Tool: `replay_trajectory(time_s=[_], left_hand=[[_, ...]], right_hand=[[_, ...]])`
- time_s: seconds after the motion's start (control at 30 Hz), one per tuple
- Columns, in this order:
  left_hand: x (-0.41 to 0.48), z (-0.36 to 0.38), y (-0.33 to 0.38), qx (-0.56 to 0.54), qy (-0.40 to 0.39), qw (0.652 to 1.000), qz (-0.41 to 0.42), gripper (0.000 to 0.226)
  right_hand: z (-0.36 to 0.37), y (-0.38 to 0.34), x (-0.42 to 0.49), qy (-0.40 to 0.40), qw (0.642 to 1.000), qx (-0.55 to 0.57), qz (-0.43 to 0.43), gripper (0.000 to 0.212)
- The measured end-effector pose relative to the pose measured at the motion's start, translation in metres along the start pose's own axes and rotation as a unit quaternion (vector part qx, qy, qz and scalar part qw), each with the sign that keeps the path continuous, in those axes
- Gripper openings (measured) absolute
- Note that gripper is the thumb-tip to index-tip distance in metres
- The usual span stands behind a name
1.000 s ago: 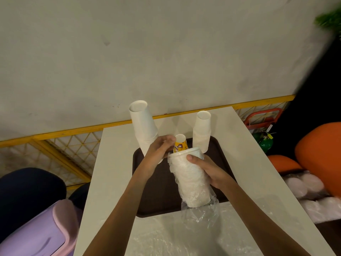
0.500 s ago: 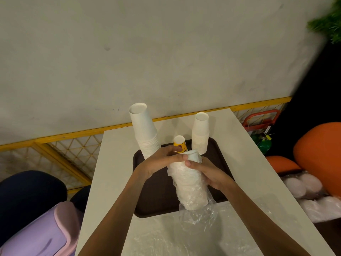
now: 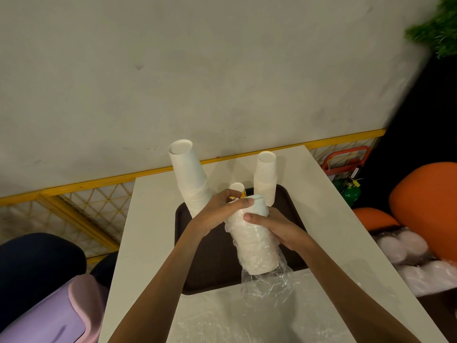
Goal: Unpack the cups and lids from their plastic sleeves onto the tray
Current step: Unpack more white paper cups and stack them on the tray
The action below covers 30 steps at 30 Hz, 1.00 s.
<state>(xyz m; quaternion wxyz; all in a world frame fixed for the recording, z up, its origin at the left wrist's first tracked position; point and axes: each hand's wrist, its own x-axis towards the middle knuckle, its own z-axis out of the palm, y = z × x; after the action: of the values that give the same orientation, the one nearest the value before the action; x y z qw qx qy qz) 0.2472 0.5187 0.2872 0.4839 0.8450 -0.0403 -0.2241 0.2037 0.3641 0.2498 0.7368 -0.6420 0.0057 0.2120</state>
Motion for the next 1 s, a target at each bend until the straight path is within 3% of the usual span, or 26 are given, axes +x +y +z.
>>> replay_trajectory(time_s=[0.13,0.27,0.33,0.47,0.6,0.73,1.0], left_hand=[[0.003,0.001,0.001,0.023,0.016,1.0,-0.001,0.049],[0.002,-0.001,0.005,-0.01,0.034,0.999,0.004,0.049],[-0.002,-0.005,0.007,-0.055,0.048,0.997,0.013,0.044],[-0.006,-0.011,0.006,-0.097,0.055,0.993,0.026,0.029],[-0.007,-0.013,0.007,-0.098,0.076,0.992,0.035,0.036],[0.0,-0.02,0.006,-0.075,0.112,0.99,0.034,0.049],[0.003,-0.028,0.005,-0.08,0.189,0.978,0.029,0.053]], right_hand=[[0.001,-0.002,0.001,0.001,1.0,-0.005,-0.003,0.052],[-0.003,0.001,-0.002,-0.02,0.998,0.062,0.012,0.089],[-0.005,0.002,-0.007,-0.048,0.991,0.121,0.024,0.1],[-0.004,0.009,-0.008,-0.066,0.992,0.104,0.033,0.115],[0.0,0.008,-0.006,-0.048,0.998,0.038,0.03,0.111],[0.001,0.006,-0.009,-0.022,0.999,-0.027,0.023,0.084],[-0.005,0.012,-0.016,0.0,0.995,-0.1,-0.005,0.061]])
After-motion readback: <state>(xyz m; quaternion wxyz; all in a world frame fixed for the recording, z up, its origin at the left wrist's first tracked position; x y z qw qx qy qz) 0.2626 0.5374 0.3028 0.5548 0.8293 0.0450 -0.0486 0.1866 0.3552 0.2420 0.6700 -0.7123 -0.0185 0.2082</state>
